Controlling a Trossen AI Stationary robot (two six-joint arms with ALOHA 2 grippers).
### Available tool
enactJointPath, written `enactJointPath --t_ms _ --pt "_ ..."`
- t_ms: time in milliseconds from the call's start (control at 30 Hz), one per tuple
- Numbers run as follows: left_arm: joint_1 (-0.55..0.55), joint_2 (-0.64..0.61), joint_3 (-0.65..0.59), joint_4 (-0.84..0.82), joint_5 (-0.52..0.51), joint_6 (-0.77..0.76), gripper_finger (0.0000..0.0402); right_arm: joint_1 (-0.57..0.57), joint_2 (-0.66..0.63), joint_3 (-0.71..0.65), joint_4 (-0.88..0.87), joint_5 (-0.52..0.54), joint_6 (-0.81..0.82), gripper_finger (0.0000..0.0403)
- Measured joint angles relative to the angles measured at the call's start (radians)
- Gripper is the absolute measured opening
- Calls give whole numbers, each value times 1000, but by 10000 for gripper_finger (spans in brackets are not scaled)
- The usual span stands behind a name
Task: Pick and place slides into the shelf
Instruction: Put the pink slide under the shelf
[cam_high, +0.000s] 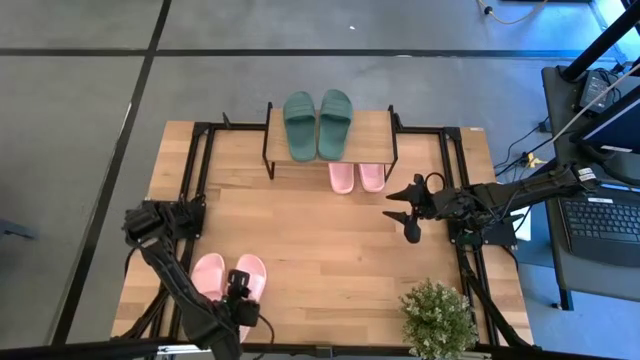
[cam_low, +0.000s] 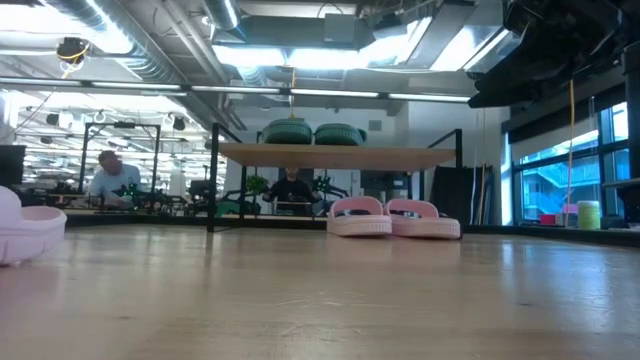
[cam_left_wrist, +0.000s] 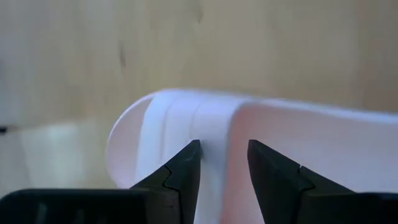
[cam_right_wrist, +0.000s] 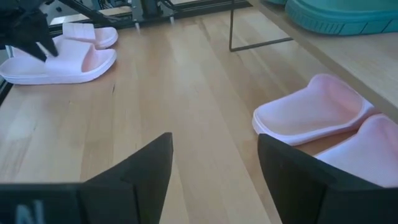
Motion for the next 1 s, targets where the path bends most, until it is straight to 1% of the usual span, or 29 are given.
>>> enactJointPath --t_ms 167,300,433,600,667,867,1000 --pt "4 3 -2 -98 -9 -40 123 0 0 0 -1 0 -1 236" --pt "16 3 -12 -137 -15 -43 109 0 0 0 -3 0 -2 236" --pt "38 3 -38 -132 -16 -44 77 0 0 0 -13 0 -3 236" --pt "64 3 -53 -131 -18 -44 17 0 0 0 -15 0 -3 236" --pt "73 2 -53 -131 -19 -44 9 0 0 0 -21 0 -3 236" --pt "111 2 -54 -152 -116 -57 6 0 0 0 -22 0 -5 236" --pt "178 -5 -54 -218 -177 -115 5 0 0 0 -22 0 -4 236"
